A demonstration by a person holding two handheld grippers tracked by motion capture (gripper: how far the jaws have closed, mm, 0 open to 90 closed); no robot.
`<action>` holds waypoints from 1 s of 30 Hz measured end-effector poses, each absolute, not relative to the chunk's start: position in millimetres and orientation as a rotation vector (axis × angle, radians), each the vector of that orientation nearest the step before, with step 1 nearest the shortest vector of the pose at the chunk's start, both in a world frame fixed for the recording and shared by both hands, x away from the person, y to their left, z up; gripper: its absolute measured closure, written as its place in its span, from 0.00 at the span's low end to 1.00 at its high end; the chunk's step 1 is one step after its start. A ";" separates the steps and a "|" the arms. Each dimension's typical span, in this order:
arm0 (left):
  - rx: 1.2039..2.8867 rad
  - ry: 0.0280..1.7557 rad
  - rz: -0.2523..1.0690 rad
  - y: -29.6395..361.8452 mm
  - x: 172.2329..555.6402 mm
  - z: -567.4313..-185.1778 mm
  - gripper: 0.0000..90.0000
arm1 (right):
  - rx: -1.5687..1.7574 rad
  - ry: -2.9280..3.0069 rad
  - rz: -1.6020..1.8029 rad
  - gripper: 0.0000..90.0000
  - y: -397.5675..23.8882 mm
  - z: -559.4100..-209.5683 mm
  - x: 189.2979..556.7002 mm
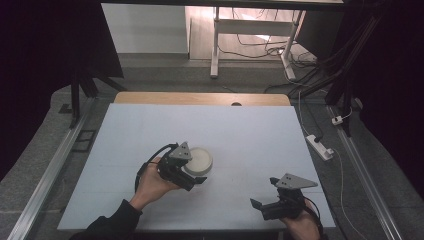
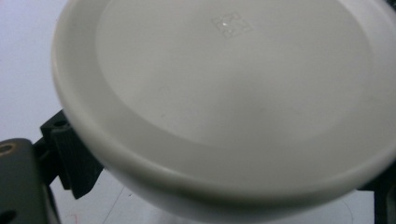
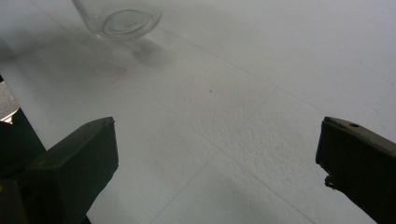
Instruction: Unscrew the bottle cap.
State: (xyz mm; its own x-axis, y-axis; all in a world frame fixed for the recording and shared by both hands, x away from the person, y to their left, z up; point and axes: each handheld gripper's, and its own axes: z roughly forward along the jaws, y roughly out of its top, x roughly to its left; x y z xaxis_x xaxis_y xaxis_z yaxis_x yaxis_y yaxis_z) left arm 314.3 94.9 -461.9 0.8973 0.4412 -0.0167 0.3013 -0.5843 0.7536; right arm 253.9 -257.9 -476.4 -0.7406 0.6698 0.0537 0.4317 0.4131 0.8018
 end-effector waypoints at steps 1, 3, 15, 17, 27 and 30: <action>2.236 0.527 0.219 94.7 314.2 -462.0 0.08 | 0.948 2.399 1.243 0.00 -256.1 -475.6 254.4; 2.234 0.524 0.218 94.3 313.9 -462.1 0.08 | 0.929 2.401 1.253 0.00 -252.8 -474.1 255.6; 2.239 0.497 0.208 92.9 313.1 -461.8 0.08 | 0.843 2.449 1.337 0.00 -229.0 -461.8 266.9; 2.243 0.487 0.206 92.5 313.1 -462.4 0.08 | 0.830 2.455 1.353 0.00 -224.5 -460.3 269.4; 2.247 0.453 0.192 92.5 312.9 -463.1 0.08 | 0.784 2.454 1.392 0.00 -205.0 -452.8 278.8; 2.252 0.444 0.191 92.1 312.9 -463.6 0.08 | 0.771 2.460 1.387 0.00 -199.2 -450.7 281.2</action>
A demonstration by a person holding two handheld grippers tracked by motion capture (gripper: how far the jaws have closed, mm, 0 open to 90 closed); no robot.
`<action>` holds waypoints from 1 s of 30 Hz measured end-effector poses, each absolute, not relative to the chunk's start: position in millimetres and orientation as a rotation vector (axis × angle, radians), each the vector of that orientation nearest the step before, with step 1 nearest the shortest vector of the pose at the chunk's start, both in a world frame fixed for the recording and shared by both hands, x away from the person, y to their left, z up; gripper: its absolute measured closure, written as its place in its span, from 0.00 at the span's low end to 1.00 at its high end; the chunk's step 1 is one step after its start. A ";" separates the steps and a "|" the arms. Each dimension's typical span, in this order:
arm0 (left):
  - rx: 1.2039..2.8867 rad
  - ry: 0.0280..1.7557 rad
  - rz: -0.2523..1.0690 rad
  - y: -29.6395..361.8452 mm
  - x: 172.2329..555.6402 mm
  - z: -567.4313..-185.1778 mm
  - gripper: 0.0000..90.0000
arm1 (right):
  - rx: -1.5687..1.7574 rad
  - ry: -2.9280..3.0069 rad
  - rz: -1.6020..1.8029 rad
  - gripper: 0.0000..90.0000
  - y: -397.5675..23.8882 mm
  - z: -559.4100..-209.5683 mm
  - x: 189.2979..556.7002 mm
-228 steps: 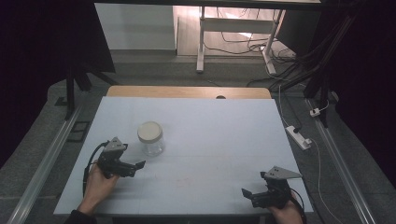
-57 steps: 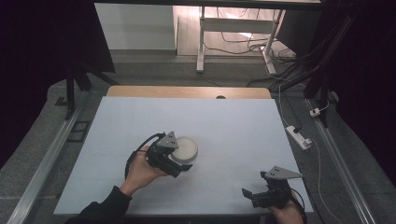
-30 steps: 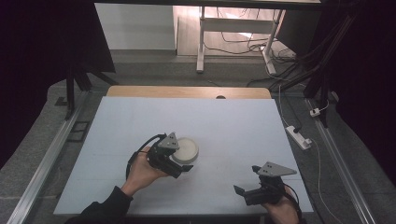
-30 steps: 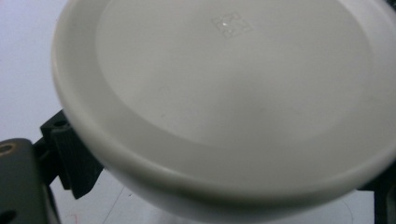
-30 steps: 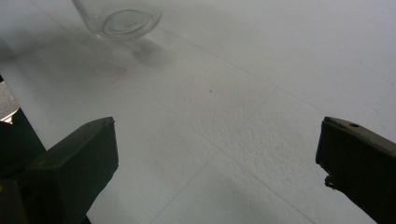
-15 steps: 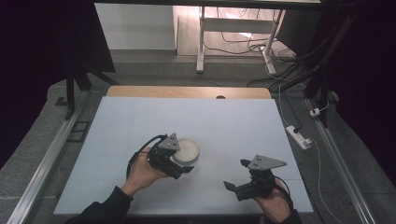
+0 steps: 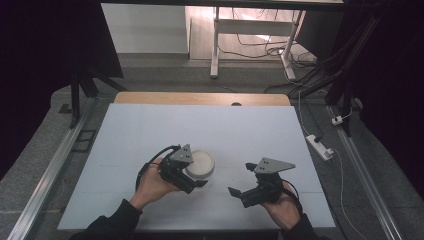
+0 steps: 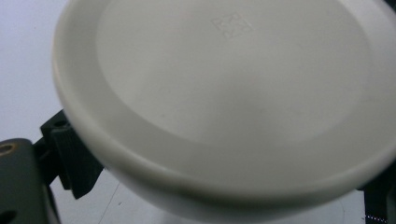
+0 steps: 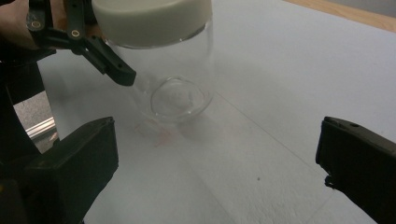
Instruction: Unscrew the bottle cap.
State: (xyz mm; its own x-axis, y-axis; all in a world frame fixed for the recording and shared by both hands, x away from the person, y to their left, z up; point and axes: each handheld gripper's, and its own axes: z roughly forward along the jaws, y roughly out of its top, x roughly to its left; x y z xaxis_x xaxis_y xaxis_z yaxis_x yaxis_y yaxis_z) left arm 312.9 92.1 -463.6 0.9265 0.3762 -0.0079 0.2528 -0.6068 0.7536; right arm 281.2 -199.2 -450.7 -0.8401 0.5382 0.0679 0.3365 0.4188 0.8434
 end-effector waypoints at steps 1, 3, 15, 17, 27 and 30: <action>2.250 0.446 0.191 91.8 312.7 -463.9 0.08 | 0.772 2.467 1.382 0.00 -197.1 -450.3 281.9; 2.252 0.445 0.193 91.5 312.6 -464.1 0.08 | 0.780 2.476 1.374 0.00 -193.0 -449.4 283.4; 2.250 0.436 0.190 90.3 311.5 -464.0 0.08 | 0.766 2.461 1.394 0.00 -168.3 -438.2 293.7; 2.253 0.428 0.189 89.9 310.9 -463.6 0.08 | 0.758 2.476 1.405 0.00 -164.1 -436.7 296.2; 2.259 0.414 0.186 88.3 309.8 -463.0 0.08 | 0.697 2.491 1.431 0.00 -140.4 -429.7 303.4; 2.259 0.412 0.184 87.9 309.5 -462.8 0.08 | 0.676 2.499 1.451 0.00 -132.7 -428.6 305.9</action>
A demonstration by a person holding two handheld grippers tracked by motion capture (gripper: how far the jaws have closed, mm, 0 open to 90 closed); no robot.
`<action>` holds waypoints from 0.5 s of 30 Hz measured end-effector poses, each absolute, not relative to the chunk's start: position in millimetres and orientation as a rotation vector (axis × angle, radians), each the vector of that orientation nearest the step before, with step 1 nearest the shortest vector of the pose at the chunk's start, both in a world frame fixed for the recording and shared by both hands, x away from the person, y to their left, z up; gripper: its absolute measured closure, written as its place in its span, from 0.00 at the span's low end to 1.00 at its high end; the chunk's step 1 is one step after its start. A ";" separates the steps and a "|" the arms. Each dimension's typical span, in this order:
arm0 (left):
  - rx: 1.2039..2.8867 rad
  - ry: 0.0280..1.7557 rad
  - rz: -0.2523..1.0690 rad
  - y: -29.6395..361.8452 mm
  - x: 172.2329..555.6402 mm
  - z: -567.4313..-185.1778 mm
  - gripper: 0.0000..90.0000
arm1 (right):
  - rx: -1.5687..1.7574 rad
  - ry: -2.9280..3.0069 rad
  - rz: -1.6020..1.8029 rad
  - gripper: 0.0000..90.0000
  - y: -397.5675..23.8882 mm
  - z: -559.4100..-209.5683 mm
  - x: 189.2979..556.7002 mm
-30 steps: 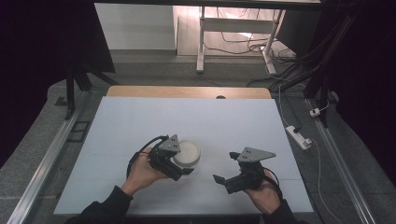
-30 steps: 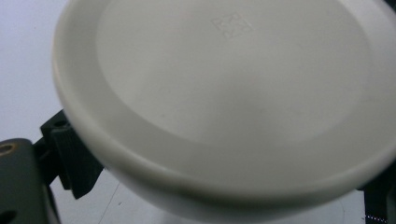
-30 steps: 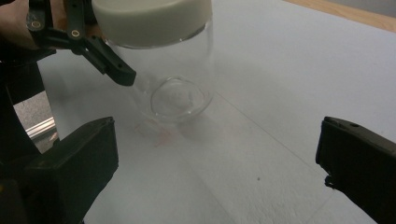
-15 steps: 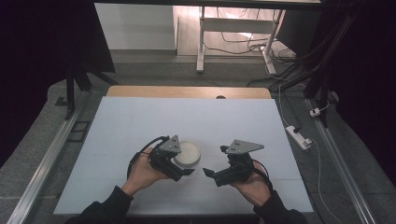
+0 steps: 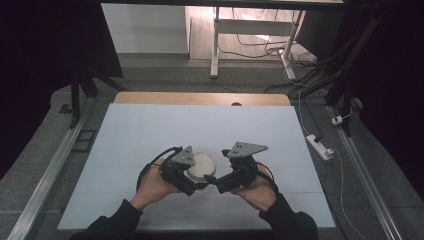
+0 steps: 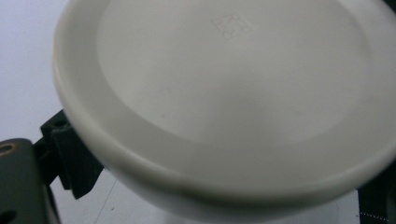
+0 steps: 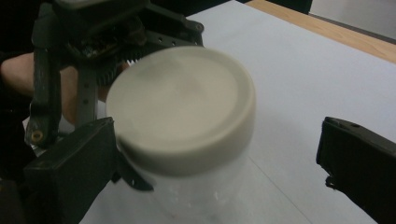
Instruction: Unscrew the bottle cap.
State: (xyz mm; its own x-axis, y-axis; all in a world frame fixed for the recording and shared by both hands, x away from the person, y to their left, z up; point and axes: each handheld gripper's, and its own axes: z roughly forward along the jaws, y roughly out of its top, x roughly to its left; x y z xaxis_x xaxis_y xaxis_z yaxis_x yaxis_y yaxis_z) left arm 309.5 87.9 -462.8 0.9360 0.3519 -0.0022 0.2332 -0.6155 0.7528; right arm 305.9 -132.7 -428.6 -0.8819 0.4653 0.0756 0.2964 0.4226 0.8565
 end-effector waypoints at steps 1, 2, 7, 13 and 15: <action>2.259 0.412 0.184 87.9 309.5 -462.9 0.08 | 0.670 2.506 1.460 0.00 -130.3 -428.4 306.9; 2.259 0.411 0.183 87.9 309.5 -462.9 0.08 | 0.665 2.511 1.464 0.00 -128.0 -428.0 307.6; 2.260 0.400 0.182 87.2 309.0 -462.1 0.08 | 0.630 2.535 1.480 0.00 -117.0 -428.2 310.3; 2.258 0.387 0.177 86.1 308.0 -461.3 0.08 | 0.580 2.577 1.474 0.01 -107.7 -432.9 313.5; 2.261 0.381 0.178 86.5 308.3 -461.1 0.08 | 0.562 2.587 1.481 0.03 -106.7 -433.8 314.2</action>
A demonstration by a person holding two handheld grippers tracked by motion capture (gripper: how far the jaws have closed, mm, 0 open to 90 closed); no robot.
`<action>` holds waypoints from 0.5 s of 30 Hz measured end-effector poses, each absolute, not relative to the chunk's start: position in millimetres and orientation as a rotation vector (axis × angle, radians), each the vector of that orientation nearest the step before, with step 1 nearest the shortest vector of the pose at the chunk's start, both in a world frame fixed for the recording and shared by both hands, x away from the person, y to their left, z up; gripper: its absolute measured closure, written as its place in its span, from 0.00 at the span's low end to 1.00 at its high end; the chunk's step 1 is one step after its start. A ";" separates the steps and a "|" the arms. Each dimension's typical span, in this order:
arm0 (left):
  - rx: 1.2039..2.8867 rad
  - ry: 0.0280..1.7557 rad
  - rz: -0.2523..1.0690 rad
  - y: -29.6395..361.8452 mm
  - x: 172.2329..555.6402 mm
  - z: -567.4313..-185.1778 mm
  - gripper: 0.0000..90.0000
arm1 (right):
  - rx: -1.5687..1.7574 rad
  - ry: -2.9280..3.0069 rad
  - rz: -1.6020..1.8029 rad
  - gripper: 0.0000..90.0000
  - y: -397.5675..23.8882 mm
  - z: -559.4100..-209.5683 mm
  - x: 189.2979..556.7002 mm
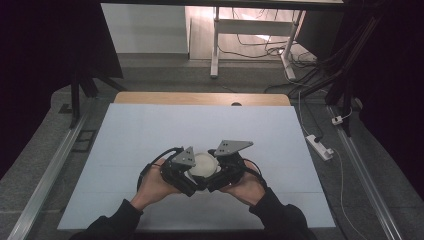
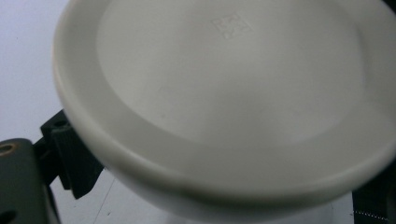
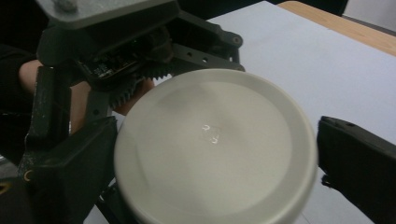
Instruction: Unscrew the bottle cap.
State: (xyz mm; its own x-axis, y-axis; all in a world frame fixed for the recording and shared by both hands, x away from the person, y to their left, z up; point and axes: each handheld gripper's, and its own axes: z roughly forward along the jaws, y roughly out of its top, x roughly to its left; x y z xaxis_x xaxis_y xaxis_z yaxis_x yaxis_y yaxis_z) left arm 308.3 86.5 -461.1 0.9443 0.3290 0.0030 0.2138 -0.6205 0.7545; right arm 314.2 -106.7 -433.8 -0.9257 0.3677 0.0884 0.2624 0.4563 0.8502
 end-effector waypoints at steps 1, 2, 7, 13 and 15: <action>2.260 0.381 0.177 86.7 308.5 -461.0 0.08 | 0.555 2.588 1.483 0.04 -106.4 -434.1 314.5; 2.260 0.378 0.174 86.9 308.8 -461.0 0.08 | 0.548 2.591 1.491 0.05 -106.2 -434.3 314.7; 2.265 0.366 0.172 85.6 308.2 -461.4 0.08 | 0.528 2.587 1.503 0.06 -105.4 -435.8 315.0; 2.276 0.339 0.151 84.5 308.9 -461.4 0.08 | 0.493 2.604 1.511 0.07 -106.1 -436.9 316.9; 2.280 0.320 0.145 84.2 309.1 -461.3 0.08 | 0.474 2.612 1.518 0.07 -106.5 -436.8 317.2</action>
